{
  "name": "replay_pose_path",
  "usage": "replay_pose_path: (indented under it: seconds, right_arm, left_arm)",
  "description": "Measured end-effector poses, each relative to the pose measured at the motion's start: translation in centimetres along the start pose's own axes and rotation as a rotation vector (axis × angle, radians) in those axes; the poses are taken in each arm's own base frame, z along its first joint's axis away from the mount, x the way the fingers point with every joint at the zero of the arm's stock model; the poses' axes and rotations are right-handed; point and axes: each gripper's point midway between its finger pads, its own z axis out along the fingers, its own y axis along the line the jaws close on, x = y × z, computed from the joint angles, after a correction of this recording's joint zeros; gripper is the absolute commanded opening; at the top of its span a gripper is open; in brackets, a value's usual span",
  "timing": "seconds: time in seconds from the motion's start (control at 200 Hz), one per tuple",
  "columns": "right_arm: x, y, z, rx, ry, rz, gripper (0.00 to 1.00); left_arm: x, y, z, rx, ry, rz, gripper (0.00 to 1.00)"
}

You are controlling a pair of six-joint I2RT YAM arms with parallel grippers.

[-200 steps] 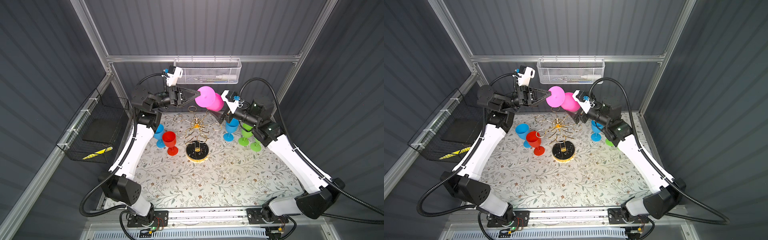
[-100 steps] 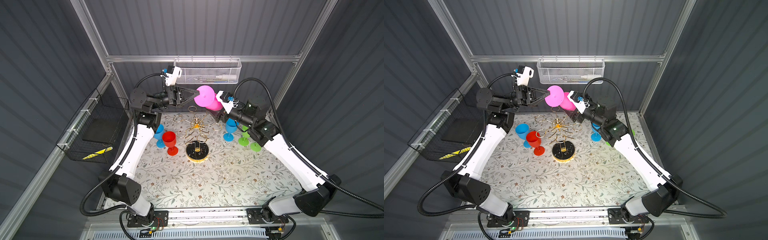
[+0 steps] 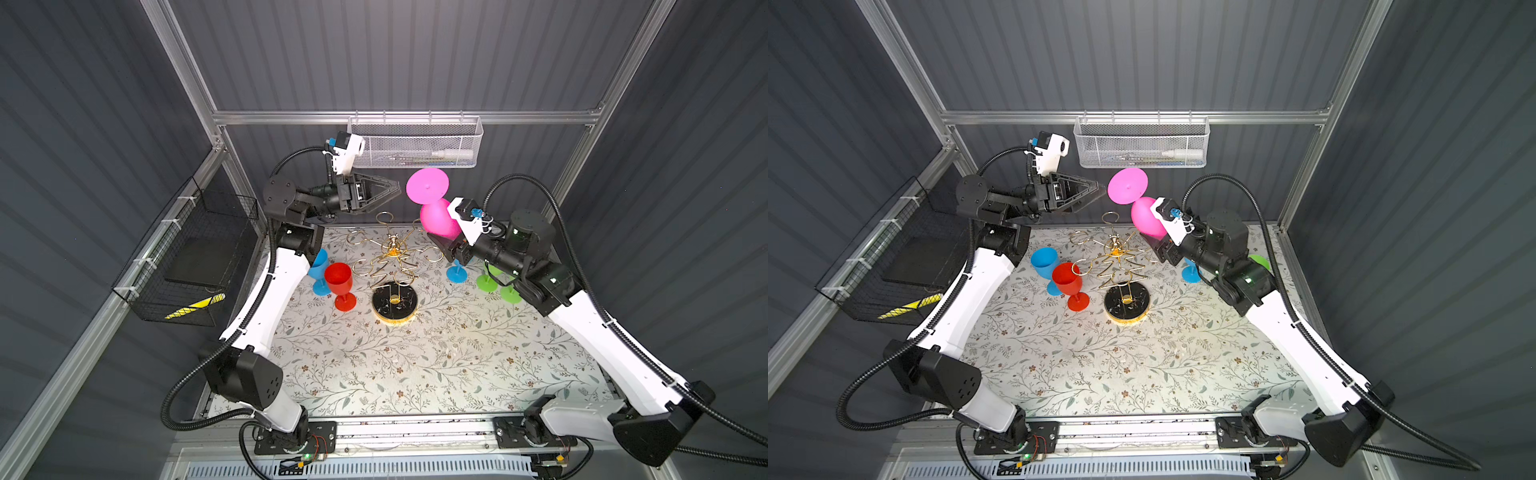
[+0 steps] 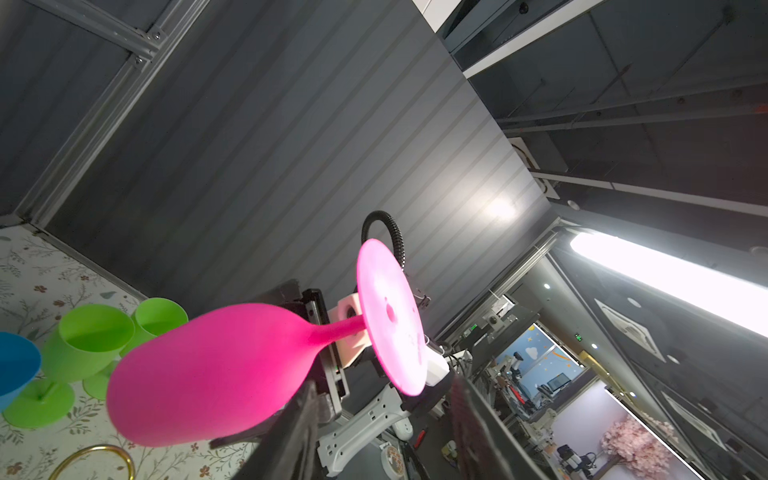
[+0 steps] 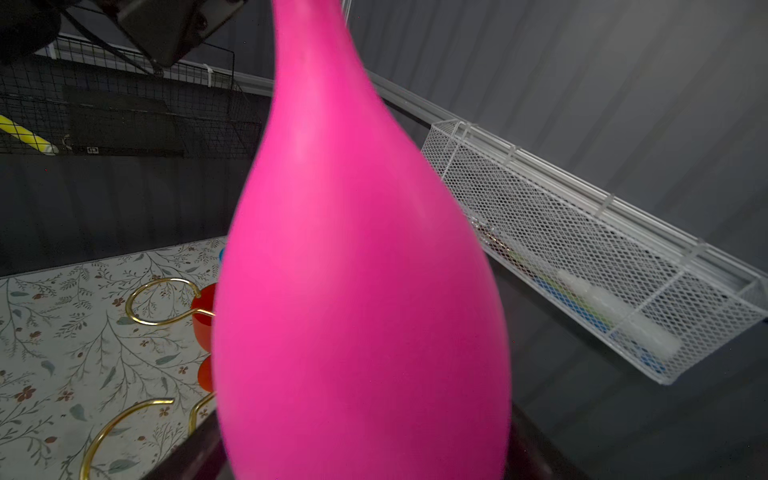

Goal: Take the wine glass off the wine glass rack
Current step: 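Hold the pink glass up with the left gripper while the right gripper reaches to it, then close the right gripper on the pink glass bowl while the left holds the base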

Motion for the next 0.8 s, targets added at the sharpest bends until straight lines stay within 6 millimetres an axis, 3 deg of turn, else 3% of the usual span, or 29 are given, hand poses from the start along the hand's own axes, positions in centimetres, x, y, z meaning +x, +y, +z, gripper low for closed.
replay_pose_path:
  seconds: [0.14,0.245,0.385,0.55,0.8]
  right_arm:
    - [1.4,0.0,-1.7,0.021,0.086,0.045,0.63]
    - [2.8,0.2,-2.6,0.025,0.170,0.083,0.62]
    - [4.1,0.6,-3.6,0.018,0.259,0.128,0.61]
    - [4.2,0.8,-4.4,0.007,0.314,0.166,0.60]
    - [5.3,1.6,-4.5,-0.023,0.394,0.206,0.59]
  left_arm:
    - [0.1,2.6,-0.3,-0.099,-0.030,0.094,0.57]
    - [0.4,4.2,-0.9,-0.228,-0.070,0.264,0.59]
    - [2.0,4.0,-1.9,-0.342,-0.084,0.559,0.58]
    - [3.4,3.5,-1.4,-0.398,-0.039,0.908,0.56]
    - [4.3,4.7,-0.4,-0.448,0.031,1.172,0.55]
